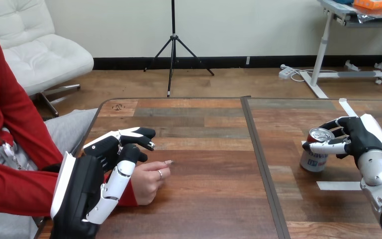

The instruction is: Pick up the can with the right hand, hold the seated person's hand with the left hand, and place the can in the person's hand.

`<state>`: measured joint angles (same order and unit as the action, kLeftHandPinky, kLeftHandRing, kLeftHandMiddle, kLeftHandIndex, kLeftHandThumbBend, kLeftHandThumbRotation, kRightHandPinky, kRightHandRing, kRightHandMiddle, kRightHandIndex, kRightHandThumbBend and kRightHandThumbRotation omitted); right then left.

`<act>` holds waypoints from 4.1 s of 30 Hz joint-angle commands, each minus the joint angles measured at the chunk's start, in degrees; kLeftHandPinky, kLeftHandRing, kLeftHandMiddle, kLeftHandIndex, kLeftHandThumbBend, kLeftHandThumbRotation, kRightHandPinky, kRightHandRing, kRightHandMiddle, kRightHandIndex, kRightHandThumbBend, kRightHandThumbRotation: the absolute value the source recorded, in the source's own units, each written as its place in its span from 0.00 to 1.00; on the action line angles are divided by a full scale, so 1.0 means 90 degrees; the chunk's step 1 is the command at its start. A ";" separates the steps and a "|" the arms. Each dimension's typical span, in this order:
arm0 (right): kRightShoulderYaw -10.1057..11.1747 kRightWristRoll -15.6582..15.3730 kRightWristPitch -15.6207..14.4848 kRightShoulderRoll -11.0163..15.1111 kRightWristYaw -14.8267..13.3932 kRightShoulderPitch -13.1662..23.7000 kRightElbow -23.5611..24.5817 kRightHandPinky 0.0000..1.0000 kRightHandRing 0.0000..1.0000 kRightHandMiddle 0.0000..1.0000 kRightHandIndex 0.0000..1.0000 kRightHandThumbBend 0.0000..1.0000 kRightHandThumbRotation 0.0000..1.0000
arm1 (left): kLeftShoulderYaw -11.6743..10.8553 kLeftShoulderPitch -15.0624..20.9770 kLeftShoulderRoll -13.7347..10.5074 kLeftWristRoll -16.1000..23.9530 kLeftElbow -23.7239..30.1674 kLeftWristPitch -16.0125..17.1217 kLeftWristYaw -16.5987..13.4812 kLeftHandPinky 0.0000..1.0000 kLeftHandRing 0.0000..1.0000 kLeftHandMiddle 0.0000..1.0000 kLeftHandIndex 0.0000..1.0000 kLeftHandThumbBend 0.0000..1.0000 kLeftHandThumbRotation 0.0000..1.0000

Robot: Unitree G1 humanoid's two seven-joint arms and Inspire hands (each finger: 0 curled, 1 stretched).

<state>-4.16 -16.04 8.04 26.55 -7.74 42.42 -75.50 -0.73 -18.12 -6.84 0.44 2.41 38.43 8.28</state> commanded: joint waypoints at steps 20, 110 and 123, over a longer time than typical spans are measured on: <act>0.0048 0.0009 0.0172 -0.0205 -0.0361 0.0214 0.0061 0.45 0.51 0.53 0.50 0.72 0.00 | -0.0069 0.0152 -0.0057 -0.0007 0.0322 0.0022 -0.0030 0.57 0.71 0.69 0.52 0.50 0.82; 0.0046 -0.0043 0.1081 0.0490 0.0788 0.0348 0.0595 0.34 0.39 0.44 0.47 0.79 0.00 | -0.0940 0.0352 -0.0844 0.1530 0.1284 -0.0664 -0.0399 0.66 0.76 0.77 0.73 0.80 0.68; 0.0009 -0.0051 0.0970 0.0558 0.0942 0.0377 0.0898 0.36 0.40 0.45 0.47 0.78 0.00 | -0.1111 0.0529 -0.1408 0.2808 0.1701 -0.1129 -0.0389 0.70 0.82 0.85 0.81 0.99 0.57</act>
<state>-4.37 -16.87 15.51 30.19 0.62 42.01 -71.92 -10.20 -17.06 -16.78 22.07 14.08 29.01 4.99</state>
